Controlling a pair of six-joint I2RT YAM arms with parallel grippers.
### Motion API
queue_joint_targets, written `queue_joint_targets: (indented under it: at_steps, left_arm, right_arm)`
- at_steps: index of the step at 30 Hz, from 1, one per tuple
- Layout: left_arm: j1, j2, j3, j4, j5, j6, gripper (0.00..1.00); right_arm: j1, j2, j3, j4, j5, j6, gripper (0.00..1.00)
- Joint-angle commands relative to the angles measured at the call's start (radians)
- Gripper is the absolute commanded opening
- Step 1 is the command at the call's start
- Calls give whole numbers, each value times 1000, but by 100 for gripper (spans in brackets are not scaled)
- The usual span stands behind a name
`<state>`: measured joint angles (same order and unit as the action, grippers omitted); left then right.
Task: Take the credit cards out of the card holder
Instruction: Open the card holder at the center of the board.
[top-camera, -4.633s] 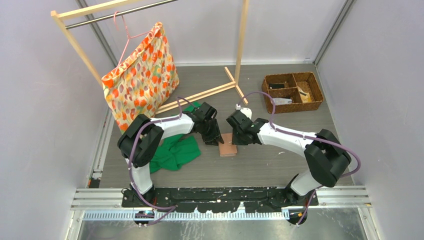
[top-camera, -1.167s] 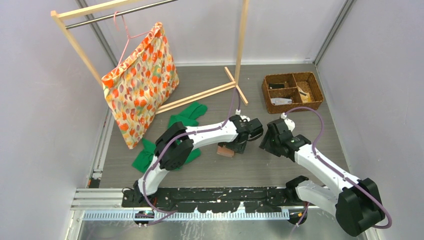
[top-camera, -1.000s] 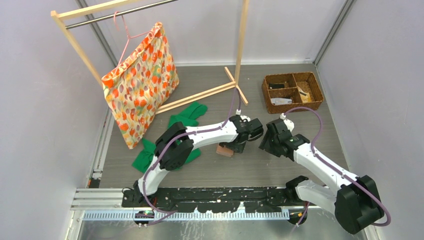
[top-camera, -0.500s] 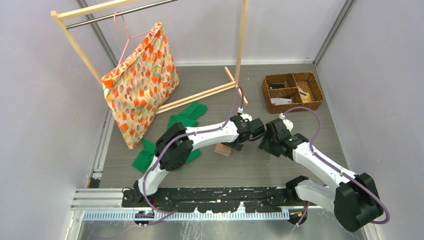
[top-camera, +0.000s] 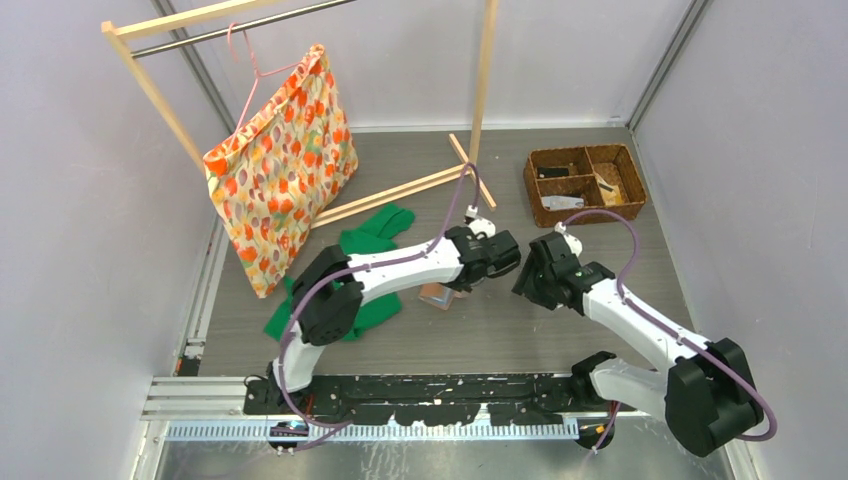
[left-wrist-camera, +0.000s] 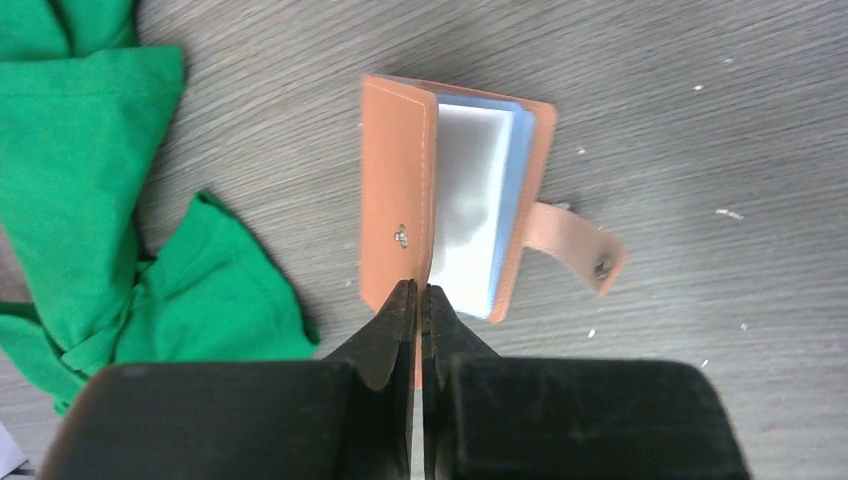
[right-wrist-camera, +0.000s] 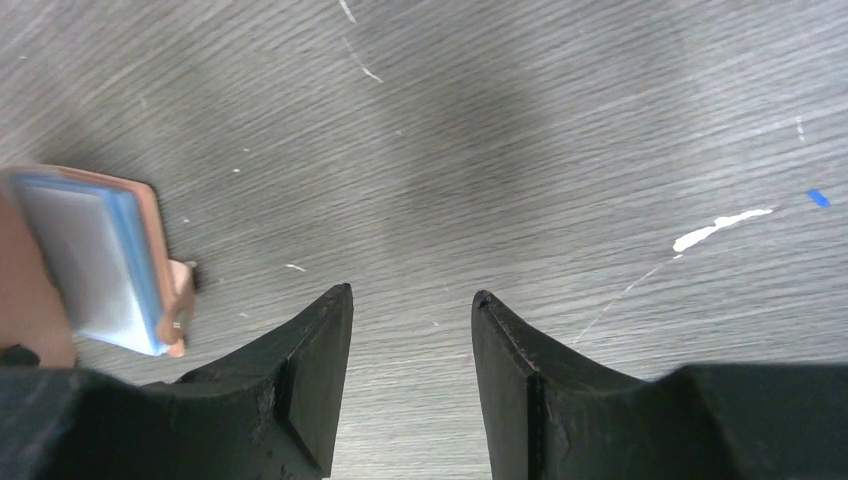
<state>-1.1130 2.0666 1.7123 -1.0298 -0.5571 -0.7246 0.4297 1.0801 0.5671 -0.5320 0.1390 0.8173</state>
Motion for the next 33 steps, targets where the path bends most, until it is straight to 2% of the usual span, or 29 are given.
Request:
queue_joint_targets:
  at_steps: [1,5,7,10,15,20,25,29,33]
  left_arm:
    - [46,-172,-67,34,19,18,0]
    - [104,-287,-166,111,170,55,0]
    - [134,-343,-229,161,233,55,1]
    - [178,-404,-317,210,285,50,0]
    - [220,-417,-402,237,309,45,0]
    - [220,-379,-411,222,304,34,0]
    - [220,-392,-431,237,315,31,1]
    - [220,-394,-450,241,319,27,1]
    - [220,-393,-463,244,322,24,1]
  right_arm:
    - [-2,12,81,39,-61,9,53]
    - [0,29,112,81,-145,14,53]
    - [3,49,122,121,-226,13,57]
    - [24,95,126,179,-311,15,62]
    - [102,202,125,274,-404,25,64]
    - [207,310,133,351,-363,57,64]
    - [214,391,147,428,-349,92,63]
    - [224,450,206,415,-324,74,62]
    - [226,517,238,428,-327,81,57]
